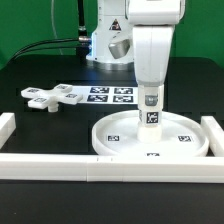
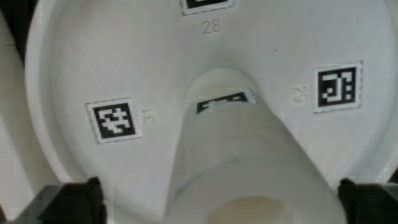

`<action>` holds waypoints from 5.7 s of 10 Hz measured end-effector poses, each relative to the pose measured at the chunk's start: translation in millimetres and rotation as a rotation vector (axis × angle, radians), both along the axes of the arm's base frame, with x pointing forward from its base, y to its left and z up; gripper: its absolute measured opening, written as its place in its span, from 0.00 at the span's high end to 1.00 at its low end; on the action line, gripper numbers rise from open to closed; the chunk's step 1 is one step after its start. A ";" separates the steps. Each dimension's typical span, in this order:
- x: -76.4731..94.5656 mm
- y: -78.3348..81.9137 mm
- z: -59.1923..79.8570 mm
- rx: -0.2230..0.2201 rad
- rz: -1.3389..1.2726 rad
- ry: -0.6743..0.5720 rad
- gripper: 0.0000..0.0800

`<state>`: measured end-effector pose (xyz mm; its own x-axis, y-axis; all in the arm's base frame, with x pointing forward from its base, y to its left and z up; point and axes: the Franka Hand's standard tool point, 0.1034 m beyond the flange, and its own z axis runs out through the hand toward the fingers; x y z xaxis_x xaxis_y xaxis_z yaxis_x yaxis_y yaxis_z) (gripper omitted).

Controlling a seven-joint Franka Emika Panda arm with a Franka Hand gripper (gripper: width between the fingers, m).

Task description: Assemble round table

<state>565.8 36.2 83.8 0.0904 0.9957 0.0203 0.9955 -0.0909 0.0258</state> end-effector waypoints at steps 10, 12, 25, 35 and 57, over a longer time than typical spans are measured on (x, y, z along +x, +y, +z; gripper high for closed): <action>-0.1 4.5 -0.6 0.013 -0.405 0.009 0.49; 1.0 6.1 -0.4 0.018 -0.514 0.009 0.49; -5.3 0.4 -3.6 0.141 -1.929 0.053 0.49; -6.3 1.1 -4.7 0.174 -2.398 0.116 0.37; -0.3 6.3 -5.0 0.032 -0.401 -0.010 0.19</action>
Offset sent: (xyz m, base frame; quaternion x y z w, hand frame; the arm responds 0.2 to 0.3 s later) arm 0.0000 0.0000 0.0000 0.0000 0.0000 0.0000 1.0000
